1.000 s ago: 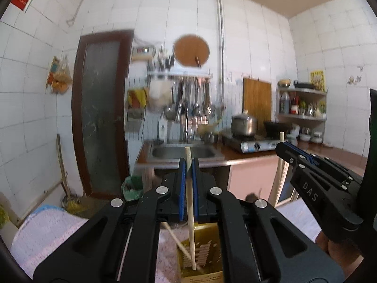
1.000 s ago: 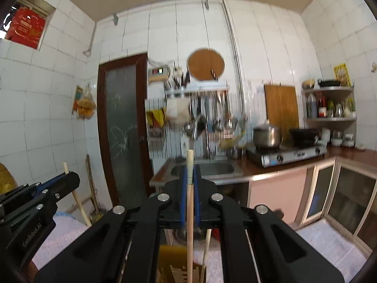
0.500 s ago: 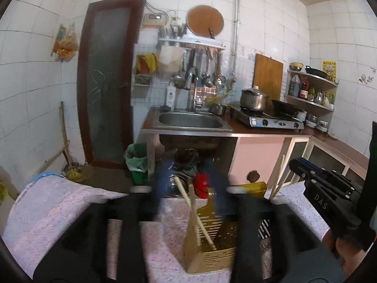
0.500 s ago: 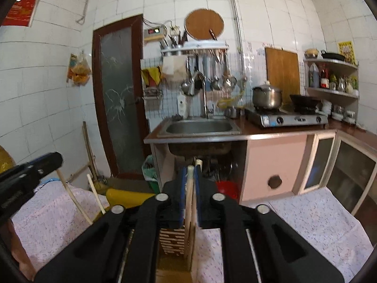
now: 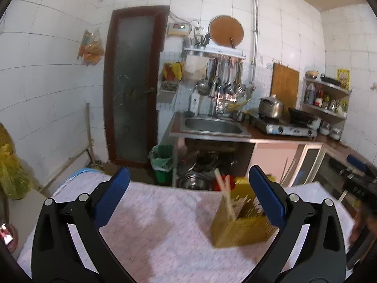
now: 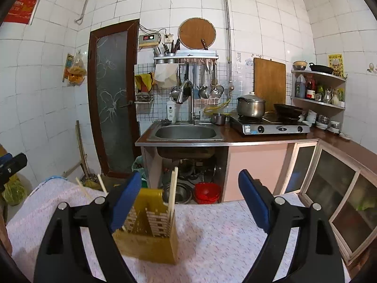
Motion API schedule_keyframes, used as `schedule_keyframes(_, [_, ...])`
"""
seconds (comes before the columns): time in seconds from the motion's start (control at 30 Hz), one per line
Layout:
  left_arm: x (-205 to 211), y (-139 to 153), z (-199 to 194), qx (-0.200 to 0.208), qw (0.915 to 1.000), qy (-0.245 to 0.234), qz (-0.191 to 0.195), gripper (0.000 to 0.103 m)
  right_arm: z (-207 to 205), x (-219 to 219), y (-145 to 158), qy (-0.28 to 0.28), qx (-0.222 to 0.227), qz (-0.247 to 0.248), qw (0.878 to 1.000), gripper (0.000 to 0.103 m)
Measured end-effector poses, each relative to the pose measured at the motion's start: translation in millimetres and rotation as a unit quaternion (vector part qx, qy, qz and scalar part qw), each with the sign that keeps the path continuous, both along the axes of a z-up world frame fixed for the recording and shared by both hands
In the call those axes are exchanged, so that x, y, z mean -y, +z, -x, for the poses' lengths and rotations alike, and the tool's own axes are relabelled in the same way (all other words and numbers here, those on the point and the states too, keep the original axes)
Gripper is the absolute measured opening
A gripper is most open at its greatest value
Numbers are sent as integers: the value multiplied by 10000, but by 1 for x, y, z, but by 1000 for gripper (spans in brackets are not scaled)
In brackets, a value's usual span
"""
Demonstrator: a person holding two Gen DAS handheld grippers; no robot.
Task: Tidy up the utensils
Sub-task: 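Withdraw both open tools from the holder back over the table, then grasp a chopstick with the right tool while the left tool grasps the green frog-handled fork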
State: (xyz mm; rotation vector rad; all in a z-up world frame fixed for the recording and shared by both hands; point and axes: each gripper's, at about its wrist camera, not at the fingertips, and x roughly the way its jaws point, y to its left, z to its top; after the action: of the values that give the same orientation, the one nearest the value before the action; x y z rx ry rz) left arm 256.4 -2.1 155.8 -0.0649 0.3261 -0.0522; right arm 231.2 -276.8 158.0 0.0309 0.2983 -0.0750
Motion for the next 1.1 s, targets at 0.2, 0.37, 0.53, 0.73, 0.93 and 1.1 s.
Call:
schedule_keyframes(0.2, [-13,-42,19,-416,9988,177,-204,98,21,3,-35,-112,-460,-238,9986,83])
schedule_keyframes(0.37, [-21,-93,20,-946,9944,247,-389,98,27,-5,-78,-148,-888,-177,9958,83])
schedule_keyframes(0.53, [-29,-143,15,-1509,9870,351,-419,98,26,-15,-131,-188,-1456,-189,9890,83])
schedule_keyframes(0.73, [-31,-175,6,-1937,9796,356,-410,98,12,-30,-175,-137,-2095,-180,9775,83])
schedule_keyframes(0.93, [-25,-192,3,-2190,9741,338,-448,98,-5,-51,-202,-13,-2537,-224,9670,77])
schedule_keyframes(1.1, [-19,-194,2,-2239,9729,278,-511,98,-24,-63,-214,147,-2874,-190,9575,49])
